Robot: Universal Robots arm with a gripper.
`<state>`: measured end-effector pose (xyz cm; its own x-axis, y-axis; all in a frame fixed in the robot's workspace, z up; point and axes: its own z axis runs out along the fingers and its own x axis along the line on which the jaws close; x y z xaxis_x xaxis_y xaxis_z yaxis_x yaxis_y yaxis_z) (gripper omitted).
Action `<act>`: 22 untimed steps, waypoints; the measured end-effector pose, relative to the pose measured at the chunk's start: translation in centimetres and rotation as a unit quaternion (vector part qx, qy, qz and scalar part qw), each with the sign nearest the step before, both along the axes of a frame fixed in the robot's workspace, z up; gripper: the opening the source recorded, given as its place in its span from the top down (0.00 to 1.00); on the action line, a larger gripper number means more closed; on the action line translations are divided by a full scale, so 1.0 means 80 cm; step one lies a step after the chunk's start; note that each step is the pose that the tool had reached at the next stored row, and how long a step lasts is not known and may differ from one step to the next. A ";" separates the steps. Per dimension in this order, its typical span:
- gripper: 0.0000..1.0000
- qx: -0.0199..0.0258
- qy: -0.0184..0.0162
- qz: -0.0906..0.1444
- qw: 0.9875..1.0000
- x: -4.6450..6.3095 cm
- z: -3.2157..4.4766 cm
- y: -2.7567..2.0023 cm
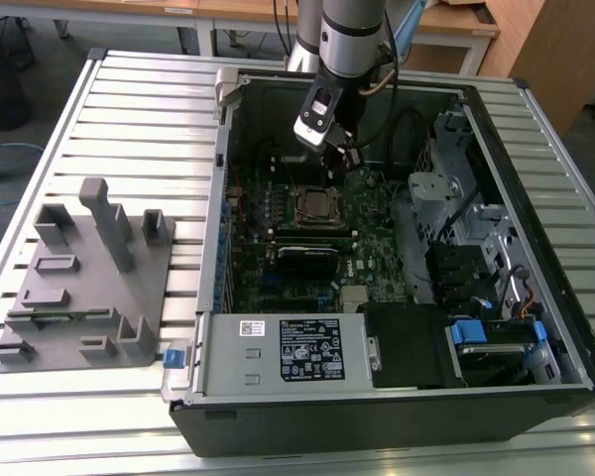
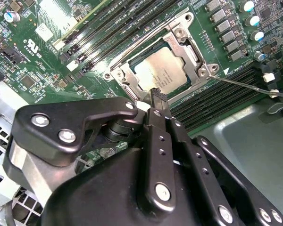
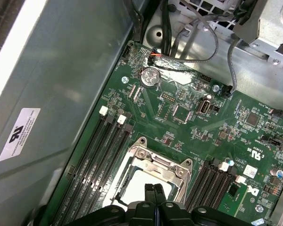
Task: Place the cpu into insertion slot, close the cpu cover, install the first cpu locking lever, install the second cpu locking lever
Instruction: 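Close the cpu cover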
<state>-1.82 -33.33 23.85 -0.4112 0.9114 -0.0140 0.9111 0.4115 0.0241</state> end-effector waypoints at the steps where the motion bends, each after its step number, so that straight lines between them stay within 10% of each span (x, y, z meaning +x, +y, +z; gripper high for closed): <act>1: 0.89 0.000 0.000 0.000 1.000 0.000 0.0000 0.0000; 22: 0.89 0.000 0.000 0.052 0.999 0.000 -0.0001 0.0000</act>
